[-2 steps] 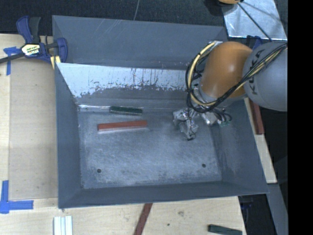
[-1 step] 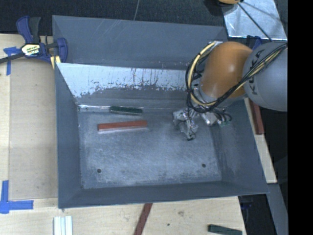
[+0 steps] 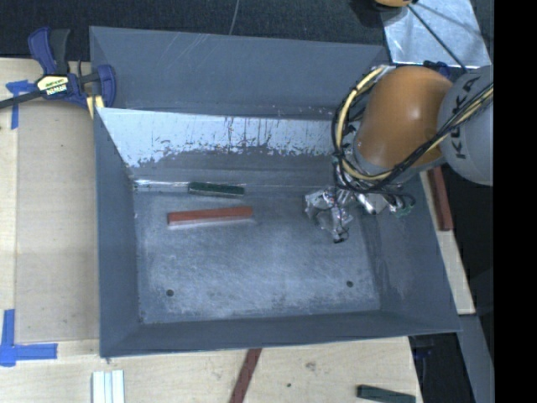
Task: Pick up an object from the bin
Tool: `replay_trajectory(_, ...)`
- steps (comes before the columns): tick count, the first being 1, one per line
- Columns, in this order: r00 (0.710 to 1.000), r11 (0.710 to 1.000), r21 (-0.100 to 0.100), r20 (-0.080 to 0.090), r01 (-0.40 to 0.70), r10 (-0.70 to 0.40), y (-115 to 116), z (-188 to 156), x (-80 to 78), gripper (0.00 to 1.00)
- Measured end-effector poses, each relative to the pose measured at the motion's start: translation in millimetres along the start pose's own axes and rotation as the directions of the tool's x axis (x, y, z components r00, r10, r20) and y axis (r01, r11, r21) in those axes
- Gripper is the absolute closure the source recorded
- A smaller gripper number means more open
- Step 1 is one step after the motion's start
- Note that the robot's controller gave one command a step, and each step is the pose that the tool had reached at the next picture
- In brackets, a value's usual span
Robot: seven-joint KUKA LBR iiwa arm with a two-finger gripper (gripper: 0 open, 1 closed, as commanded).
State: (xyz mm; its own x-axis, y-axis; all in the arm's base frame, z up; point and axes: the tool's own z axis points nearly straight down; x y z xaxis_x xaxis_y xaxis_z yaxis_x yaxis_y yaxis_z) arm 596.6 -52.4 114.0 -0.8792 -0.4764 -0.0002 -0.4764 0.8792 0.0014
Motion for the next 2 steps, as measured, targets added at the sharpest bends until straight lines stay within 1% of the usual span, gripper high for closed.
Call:
replay_trajectory(1,0.999,0.999,0.000,0.000,0.044,-0.044,-2.8,-39.6,57.4,1.00)
replay_trajectory(2,0.999,0.999,0.000,-0.002,0.038,-0.038,19.7,-89.6,18.9,1.00)
